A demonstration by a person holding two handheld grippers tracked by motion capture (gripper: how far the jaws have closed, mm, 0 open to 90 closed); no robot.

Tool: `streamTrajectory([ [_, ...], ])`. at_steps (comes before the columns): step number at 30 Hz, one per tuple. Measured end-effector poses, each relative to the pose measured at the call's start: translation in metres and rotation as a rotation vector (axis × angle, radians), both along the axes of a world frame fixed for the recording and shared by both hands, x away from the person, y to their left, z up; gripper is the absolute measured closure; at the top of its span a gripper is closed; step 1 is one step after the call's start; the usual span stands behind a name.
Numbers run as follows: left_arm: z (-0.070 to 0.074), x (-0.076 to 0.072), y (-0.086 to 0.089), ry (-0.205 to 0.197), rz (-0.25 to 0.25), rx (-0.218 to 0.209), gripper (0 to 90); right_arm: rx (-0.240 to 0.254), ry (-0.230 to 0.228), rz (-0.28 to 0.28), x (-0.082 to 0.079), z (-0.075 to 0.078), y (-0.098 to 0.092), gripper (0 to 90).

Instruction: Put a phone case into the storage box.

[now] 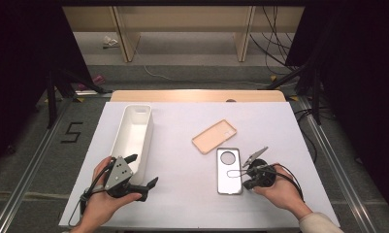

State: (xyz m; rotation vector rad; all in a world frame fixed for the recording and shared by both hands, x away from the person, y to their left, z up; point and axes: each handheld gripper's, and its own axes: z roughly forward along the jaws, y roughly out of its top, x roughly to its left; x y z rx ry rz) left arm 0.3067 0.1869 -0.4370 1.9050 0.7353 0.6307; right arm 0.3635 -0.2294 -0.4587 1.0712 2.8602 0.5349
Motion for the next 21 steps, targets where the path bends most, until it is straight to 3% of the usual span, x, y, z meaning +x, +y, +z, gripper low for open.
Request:
streamTrajectory([
  [10,0.0001,-0.0003,-0.0003,0.000,-0.001,-0.001,2.8,-0.001,-0.004,0.008,-0.0001,0.0000,0.0000,90.0],
  [13,0.0002,-0.0004,-0.0002,-0.001,0.000,-0.001,2.8,-0.002,-0.010,0.011,-0.0005,0.0003,-0.0001,85.4],
  [16,0.0002,-0.0004,-0.0002,0.000,0.000,-0.002,2.8,-0.023,-0.057,0.032,-0.0024,0.0042,0.0005,79.9],
  [18,0.0001,-0.0004,-0.0001,0.000,-0.001,-0.001,2.8,-0.038,-0.106,0.075,-0.0044,0.0080,0.0028,67.4],
  [19,0.0001,-0.0004,-0.0001,0.000,-0.001,-0.001,2.8,-0.038,-0.106,0.075,-0.0044,0.0080,0.0028,67.4],
  [21,0.0002,-0.0006,-0.0002,0.000,-0.001,-0.003,2.8,-0.065,-0.166,0.123,-0.0057,0.0092,0.0051,55.5],
])
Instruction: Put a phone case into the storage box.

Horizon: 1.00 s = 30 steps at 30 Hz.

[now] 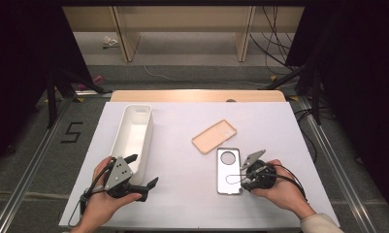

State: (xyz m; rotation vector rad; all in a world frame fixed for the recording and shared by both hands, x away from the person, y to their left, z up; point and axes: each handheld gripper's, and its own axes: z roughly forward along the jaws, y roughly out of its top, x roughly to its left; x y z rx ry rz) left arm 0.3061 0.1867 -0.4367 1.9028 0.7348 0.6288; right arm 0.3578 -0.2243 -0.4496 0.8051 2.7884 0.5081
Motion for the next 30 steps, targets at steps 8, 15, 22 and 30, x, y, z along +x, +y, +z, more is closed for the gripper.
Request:
streamTrajectory([
  [8,0.000,0.000,0.000,0.000,-0.003,0.001,2.8,-0.013,-0.099,0.068,-0.003,0.008,0.006,24.2],
  [15,0.000,0.000,-0.001,0.001,-0.002,0.002,2.8,-0.062,-0.087,0.147,-0.008,0.005,0.017,17.8],
  [22,0.000,0.000,-0.001,0.003,-0.003,0.001,2.8,-0.125,-0.096,0.211,-0.012,0.005,0.029,19.0],
  [30,0.000,0.000,-0.001,0.002,-0.003,0.001,2.8,-0.162,-0.076,0.261,-0.013,0.002,0.047,19.9],
])
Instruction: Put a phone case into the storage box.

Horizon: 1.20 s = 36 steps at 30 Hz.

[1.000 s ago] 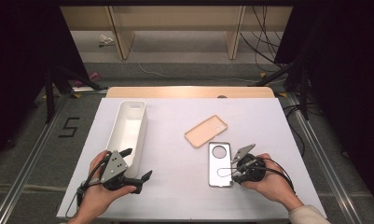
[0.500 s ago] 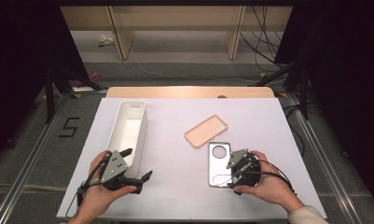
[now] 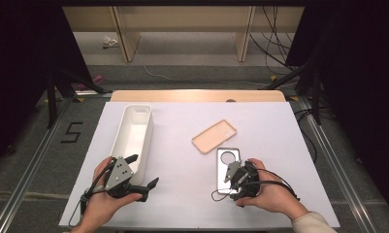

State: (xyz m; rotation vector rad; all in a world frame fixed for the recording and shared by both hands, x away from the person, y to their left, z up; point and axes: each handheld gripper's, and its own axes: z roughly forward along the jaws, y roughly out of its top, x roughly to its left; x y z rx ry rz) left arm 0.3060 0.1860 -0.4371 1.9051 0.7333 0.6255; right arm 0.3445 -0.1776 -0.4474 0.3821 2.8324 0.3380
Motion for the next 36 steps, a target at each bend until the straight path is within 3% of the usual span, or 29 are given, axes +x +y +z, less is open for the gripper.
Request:
streamTrajectory([
  [16,0.000,0.000,0.000,0.001,-0.004,0.000,2.8,-0.127,0.000,0.068,0.004,-0.008,0.020,23.7],
  [32,0.000,0.000,-0.001,0.000,-0.008,-0.001,2.8,-0.176,-0.008,0.101,0.008,-0.009,0.029,25.2],
  [36,0.000,-0.001,-0.001,-0.001,-0.010,-0.003,2.8,-0.189,0.008,0.105,0.007,-0.008,0.030,31.9],
])
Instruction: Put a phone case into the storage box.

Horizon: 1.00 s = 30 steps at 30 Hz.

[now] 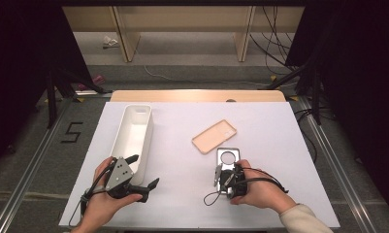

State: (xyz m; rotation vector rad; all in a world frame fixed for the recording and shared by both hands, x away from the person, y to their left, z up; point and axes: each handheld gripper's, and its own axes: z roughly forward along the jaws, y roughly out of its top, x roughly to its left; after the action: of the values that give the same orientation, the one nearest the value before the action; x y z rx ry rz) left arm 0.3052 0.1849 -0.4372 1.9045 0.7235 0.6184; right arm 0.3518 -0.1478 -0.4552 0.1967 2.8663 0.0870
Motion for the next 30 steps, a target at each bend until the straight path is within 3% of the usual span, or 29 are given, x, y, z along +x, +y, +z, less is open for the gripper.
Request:
streamTrajectory([
  [14,-0.0005,-0.0006,-0.0012,0.005,-0.010,0.002,2.8,-0.030,0.072,0.063,-0.0051,0.0013,0.0056,60.5],
  [30,-0.0006,-0.0007,-0.0013,0.004,-0.011,0.002,2.8,-0.040,0.107,0.065,-0.0068,0.0012,0.0075,73.0],
])
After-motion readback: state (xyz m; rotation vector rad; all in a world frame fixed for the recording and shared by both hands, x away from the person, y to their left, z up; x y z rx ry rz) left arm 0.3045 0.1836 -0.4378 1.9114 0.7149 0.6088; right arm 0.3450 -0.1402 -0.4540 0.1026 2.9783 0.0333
